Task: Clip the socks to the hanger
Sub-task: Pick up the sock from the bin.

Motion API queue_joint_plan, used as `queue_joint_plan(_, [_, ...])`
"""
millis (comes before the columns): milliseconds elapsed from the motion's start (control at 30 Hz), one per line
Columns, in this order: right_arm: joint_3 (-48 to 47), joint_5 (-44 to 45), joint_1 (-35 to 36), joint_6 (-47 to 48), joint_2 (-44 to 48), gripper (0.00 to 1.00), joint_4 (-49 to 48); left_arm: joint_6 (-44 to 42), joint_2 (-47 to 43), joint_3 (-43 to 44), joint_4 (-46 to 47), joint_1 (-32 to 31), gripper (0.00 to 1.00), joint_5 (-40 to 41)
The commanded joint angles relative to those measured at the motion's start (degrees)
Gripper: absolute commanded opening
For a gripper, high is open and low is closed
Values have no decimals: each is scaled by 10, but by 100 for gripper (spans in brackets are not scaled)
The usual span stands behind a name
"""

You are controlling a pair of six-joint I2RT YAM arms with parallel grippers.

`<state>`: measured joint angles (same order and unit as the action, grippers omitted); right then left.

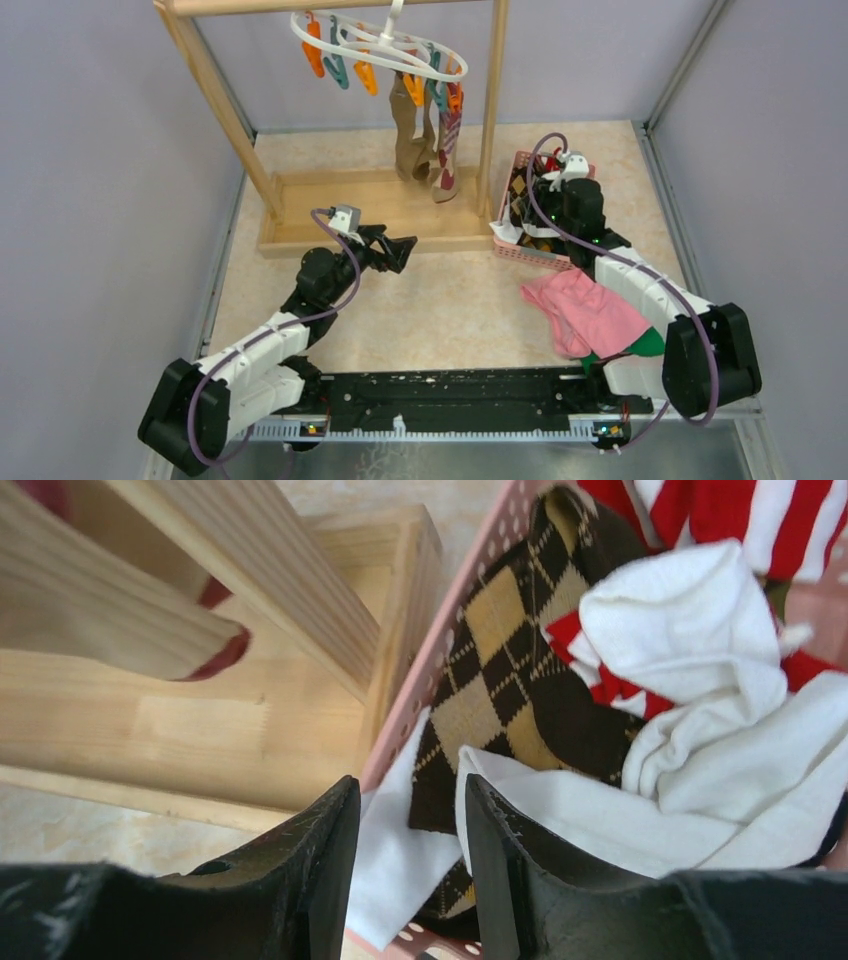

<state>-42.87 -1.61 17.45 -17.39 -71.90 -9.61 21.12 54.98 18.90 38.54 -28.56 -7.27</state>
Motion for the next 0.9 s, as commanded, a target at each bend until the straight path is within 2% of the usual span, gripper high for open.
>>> queue_joint_plan(0, [-36,29,0,-35,-40,42,58,20,14,17,32,4,98,-20])
queue_joint_plan(133, [-53,46,13,-42,-82,41,86,23,14,13,32,5,98,-15])
queue_joint_plan(400, [-60,138,42,-24,-122,40,69,28,18,14,32,7,98,-17])
queue_joint_plan(500, [-61,136,44,-14,-123,29,57,29,16,14,31,8,98,-17])
queue_joint_plan(600, [-54,146,47,0,-94,9,54,30,13,13,29,8,98,-17])
queue_joint_plan(667, [-47,160,48,14,-59,0,55,30,11,13,29,8,98,-16])
queue_joint_plan(867, [-30,171,48,53,85,0,47,35,17,16,36,9,98,-31])
